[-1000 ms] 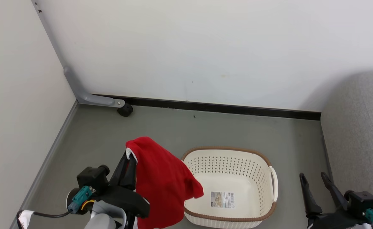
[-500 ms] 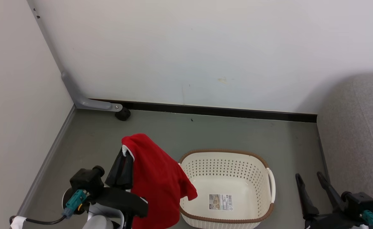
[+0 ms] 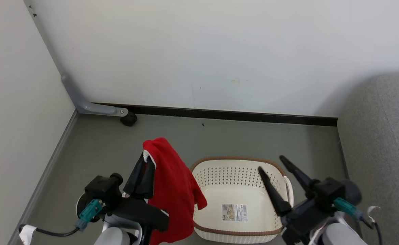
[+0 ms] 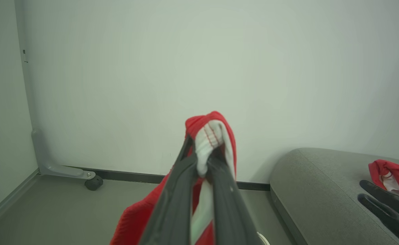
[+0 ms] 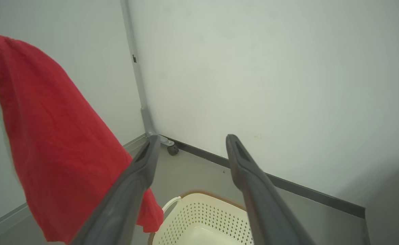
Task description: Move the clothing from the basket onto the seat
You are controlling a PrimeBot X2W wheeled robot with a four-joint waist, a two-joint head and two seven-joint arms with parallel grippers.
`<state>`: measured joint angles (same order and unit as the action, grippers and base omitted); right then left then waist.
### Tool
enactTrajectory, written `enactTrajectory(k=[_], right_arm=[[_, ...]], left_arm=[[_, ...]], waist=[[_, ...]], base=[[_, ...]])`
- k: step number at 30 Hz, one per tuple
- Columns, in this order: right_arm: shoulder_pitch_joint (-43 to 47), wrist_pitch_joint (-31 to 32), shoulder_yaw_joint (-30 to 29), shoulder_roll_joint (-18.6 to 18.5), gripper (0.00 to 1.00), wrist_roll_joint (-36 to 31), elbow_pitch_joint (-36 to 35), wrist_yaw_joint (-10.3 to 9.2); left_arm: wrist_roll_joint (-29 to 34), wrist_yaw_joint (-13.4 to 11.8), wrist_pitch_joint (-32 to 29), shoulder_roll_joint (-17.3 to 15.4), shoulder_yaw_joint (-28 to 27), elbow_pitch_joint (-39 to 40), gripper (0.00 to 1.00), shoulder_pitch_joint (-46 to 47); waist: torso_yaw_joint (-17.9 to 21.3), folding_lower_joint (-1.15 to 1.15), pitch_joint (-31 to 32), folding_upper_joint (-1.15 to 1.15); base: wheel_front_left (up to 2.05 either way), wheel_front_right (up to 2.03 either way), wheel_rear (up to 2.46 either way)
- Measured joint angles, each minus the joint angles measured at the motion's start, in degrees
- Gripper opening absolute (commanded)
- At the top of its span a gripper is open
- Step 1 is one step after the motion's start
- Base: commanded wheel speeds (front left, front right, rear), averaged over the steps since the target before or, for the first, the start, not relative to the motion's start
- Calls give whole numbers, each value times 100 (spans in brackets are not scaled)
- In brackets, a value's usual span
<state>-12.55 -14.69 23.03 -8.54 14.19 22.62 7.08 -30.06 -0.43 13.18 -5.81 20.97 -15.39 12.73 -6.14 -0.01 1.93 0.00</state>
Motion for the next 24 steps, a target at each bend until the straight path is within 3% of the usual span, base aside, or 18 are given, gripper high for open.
enactTrajectory(k=[3,11,24], right_arm=[[-338,0,766,-85,100,7,-13,0],[-1107,0,2057,-237,100,359,-1,0],[-1962,0,2964,-220,100,898,342,0]], left_arm=[[2,13,-58,35,94,36,0,74],[109,100,-208,101,341,204,0,359],[148,203,-410,192,782,474,0,471]], waist=[[-19,0,-19,0],[-179,0,-88,0],[-399,0,-194,0]], base=[[0,0,0],[0,0,0],[0,0,0]])
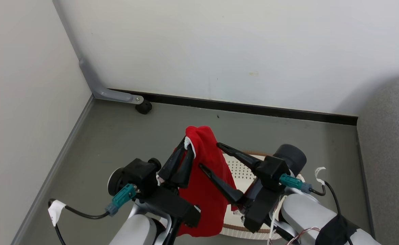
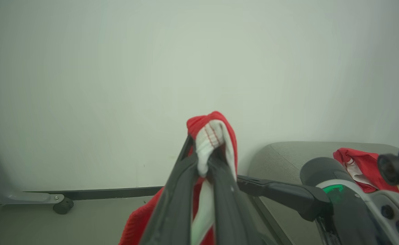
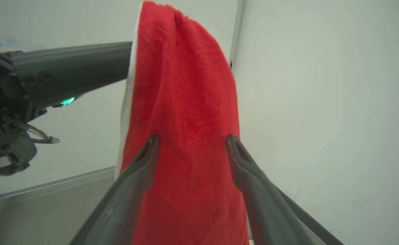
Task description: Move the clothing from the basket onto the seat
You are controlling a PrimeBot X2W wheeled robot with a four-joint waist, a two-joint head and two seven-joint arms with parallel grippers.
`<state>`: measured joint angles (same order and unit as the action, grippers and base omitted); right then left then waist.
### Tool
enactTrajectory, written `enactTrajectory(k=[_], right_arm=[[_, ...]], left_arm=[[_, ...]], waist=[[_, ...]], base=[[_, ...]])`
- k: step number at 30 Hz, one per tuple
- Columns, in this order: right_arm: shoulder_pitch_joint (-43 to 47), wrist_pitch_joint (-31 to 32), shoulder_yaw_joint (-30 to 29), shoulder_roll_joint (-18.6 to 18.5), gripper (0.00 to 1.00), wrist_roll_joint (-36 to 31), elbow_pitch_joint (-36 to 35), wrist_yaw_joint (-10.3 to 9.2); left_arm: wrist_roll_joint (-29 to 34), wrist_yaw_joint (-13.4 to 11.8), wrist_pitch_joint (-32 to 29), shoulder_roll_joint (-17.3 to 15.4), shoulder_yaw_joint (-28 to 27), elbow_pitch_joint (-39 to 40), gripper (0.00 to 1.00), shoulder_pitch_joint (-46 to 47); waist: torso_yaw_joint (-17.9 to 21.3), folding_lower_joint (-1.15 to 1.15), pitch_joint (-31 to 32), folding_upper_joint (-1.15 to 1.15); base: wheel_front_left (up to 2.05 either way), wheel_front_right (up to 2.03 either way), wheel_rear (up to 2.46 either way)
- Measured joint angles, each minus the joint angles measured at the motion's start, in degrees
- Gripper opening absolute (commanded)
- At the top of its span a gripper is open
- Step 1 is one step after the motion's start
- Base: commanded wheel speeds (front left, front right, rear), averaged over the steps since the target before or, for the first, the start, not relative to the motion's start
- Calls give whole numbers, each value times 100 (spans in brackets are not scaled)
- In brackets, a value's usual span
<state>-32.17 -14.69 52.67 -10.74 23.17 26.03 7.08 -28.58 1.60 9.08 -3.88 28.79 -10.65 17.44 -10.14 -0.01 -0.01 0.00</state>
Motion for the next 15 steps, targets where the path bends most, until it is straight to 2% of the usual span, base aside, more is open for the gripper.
enactTrajectory(k=[11,12,13,14,15], right_arm=[[-404,-1,366,-226,100,369,78,0],[-415,-1,379,-242,84,403,97,0],[-420,-1,387,-246,40,448,116,0],[-422,-1,396,-247,16,510,137,0],[-424,-1,401,-247,0,555,165,0]], left_arm=[[-3,98,-152,26,316,230,0,1],[-10,98,-172,27,321,250,0,1],[-10,98,-192,27,324,271,0,1],[-11,98,-192,27,327,291,0,1],[-12,98,-193,27,327,312,0,1]], waist=[[-35,1,-23,0],[-34,1,-24,0],[-34,1,-25,0],[-33,1,-26,0],[-32,1,-27,0]], base=[[0,0,0],[0,0,0],[0,0,0],[0,0,0],[0,0,0]])
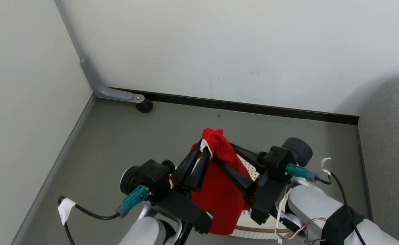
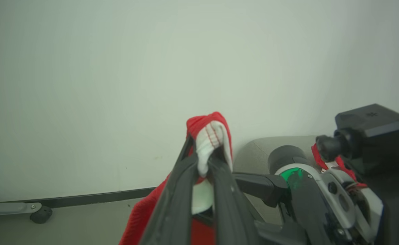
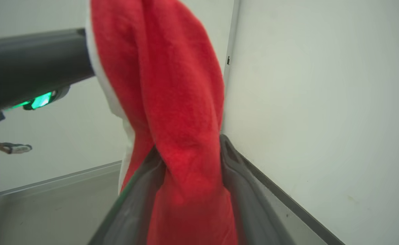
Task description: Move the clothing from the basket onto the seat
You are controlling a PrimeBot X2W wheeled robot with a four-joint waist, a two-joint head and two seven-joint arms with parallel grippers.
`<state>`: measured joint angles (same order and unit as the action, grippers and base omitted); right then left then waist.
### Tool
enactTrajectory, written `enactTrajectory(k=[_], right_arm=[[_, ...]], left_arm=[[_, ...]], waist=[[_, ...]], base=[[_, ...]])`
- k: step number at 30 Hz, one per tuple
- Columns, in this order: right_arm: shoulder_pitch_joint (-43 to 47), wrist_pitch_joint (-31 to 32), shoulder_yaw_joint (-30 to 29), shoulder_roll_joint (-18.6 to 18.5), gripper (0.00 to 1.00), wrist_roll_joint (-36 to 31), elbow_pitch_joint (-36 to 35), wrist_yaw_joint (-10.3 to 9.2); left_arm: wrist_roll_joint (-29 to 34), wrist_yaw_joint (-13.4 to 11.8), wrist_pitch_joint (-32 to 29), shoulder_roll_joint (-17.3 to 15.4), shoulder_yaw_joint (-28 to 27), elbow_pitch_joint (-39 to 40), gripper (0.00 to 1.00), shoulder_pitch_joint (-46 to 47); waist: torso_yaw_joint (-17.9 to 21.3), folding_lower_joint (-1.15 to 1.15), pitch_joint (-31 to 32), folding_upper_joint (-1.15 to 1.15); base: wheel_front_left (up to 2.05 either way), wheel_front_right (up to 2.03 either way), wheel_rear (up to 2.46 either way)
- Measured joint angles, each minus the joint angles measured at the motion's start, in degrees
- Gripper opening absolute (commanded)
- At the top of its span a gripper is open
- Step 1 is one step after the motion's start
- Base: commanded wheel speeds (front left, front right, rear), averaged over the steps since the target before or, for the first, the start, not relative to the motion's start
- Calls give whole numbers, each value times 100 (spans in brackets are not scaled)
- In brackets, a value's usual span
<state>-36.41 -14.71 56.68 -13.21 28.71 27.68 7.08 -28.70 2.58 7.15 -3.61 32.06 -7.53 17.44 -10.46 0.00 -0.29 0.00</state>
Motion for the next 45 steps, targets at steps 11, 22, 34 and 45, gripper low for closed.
enactTrajectory(k=[11,22,34,45], right_arm=[[1,0,-37,-10,0,391,74,5],[3,1,-424,-198,0,594,81,5],[131,1,-857,-450,0,704,-99,5],[448,1,-1100,-544,0,656,-125,5]], left_arm=[[-31,-59,-81,-2,-33,83,61,-1],[-2,-113,-110,-160,-31,131,100,-204],[3,-114,-90,-287,-36,40,100,-407],[3,-105,2,-414,-33,131,100,-732]], waist=[[51,0,-19,0],[257,0,-76,0],[716,0,-127,0],[1382,0,-119,0]], base=[[0,0,0],[0,0,0],[0,0,0],[0,0,0]])
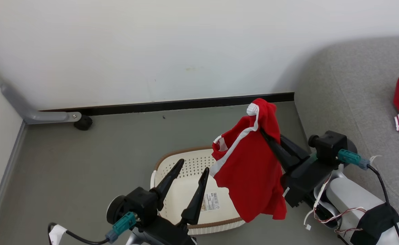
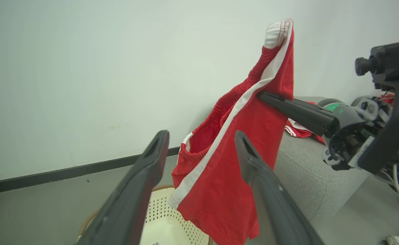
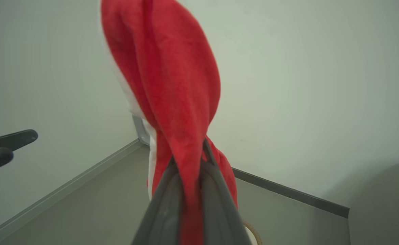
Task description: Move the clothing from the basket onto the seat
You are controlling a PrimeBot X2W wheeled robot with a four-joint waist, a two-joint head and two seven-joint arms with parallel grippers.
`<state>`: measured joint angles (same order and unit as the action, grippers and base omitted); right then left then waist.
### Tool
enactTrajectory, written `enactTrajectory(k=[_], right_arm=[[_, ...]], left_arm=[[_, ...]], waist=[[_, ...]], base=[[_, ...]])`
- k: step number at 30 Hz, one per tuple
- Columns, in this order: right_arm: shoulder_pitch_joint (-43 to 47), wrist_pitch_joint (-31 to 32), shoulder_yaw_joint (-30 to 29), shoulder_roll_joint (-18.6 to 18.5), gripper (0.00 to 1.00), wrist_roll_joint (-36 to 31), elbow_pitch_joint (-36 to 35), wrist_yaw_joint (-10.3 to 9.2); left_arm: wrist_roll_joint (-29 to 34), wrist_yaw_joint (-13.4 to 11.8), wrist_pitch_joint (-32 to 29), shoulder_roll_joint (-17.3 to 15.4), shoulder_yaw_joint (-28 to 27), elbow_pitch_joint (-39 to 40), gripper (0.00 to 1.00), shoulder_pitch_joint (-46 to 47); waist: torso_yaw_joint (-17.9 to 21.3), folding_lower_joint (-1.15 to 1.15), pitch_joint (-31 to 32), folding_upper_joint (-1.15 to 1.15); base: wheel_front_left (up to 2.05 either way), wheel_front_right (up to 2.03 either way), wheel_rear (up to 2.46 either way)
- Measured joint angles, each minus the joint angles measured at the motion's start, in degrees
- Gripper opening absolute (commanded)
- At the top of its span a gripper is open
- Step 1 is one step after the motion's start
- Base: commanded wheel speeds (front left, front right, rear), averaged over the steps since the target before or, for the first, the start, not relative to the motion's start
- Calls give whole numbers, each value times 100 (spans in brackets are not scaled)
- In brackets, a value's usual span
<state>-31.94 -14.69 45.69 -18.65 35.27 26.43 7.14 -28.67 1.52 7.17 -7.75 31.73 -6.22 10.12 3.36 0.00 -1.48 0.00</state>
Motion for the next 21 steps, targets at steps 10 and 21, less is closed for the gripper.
enactTrajectory(k=[10,21], right_arm=[[191,0,-316,-194,0,-82,-68,0],[392,0,-713,-344,0,-205,-216,0]], left_arm=[[0,-1,5,13,30,76,100,-5],[4,-9,5,56,89,96,100,-3]], waist=[[735,0,-17,0],[1415,0,-81,0]], base=[[0,0,0],[0,0,0]])
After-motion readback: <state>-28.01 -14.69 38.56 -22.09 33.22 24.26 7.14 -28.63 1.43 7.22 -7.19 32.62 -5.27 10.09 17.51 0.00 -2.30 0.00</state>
